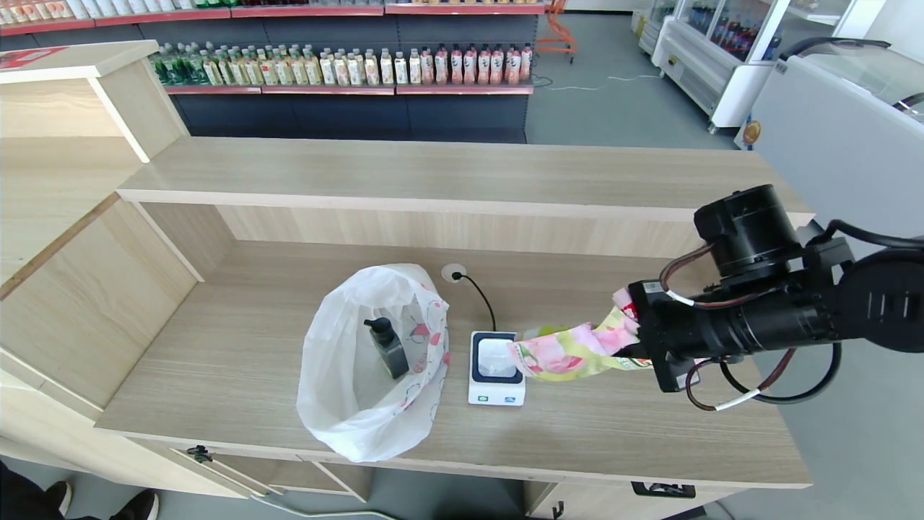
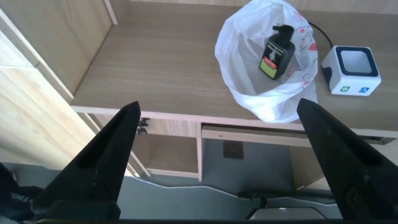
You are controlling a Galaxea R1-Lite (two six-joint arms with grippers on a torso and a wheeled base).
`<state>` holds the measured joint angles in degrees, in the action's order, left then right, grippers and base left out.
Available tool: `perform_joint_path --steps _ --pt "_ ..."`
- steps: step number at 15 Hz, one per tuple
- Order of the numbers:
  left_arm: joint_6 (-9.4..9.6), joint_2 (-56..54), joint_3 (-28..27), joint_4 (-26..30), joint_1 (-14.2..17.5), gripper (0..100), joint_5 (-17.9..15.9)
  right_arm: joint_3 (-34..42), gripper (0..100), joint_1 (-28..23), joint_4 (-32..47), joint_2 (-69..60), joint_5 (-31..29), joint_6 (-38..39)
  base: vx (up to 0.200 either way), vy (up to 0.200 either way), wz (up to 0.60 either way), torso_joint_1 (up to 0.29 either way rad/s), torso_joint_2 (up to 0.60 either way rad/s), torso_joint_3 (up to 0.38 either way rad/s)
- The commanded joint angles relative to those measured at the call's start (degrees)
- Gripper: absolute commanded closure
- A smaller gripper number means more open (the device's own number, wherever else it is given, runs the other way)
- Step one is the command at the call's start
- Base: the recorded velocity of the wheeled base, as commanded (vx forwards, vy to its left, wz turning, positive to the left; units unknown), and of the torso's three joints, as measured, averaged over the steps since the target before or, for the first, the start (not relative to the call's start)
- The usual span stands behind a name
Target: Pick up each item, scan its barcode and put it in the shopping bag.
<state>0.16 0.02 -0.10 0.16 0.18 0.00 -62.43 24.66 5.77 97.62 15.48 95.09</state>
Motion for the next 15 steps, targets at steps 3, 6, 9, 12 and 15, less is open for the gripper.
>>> perform_joint_path --steps 3,6,9,12,15 --pt "0.02 -0.02 0.01 0.02 -0.01 0 -0.09 -1.56 100 -0.32 0.03 5.47 0.16 2.3 0.0 0.0 0.0 0.0 0.0 0.0" --pt "0.11 -0.02 0.01 0.02 -0.01 0 0.0 -1.64 100 0.65 -0.14 6.09 0.43 3.7 0.0 0.0 0.0 0.0 0.0 0.0" --pt "0.11 -0.02 0.01 0.02 -0.01 0 0.0 -2.17 100 1.27 -1.99 7.76 1.39 4.05 0.0 0.0 0.0 0.0 0.0 0.0" --pt "0.11 -0.02 0.01 0.02 -0.01 0 0.0 -3.75 100 1.88 -3.13 9.6 1.92 3.97 0.0 0.0 0.0 0.0 0.0 0.0" --pt "0.11 -0.02 0.01 0.02 -0.01 0 0.0 -5.69 100 2.06 -3.04 13.47 1.92 3.97 0.0 0.0 0.0 0.0 0.0 0.0"
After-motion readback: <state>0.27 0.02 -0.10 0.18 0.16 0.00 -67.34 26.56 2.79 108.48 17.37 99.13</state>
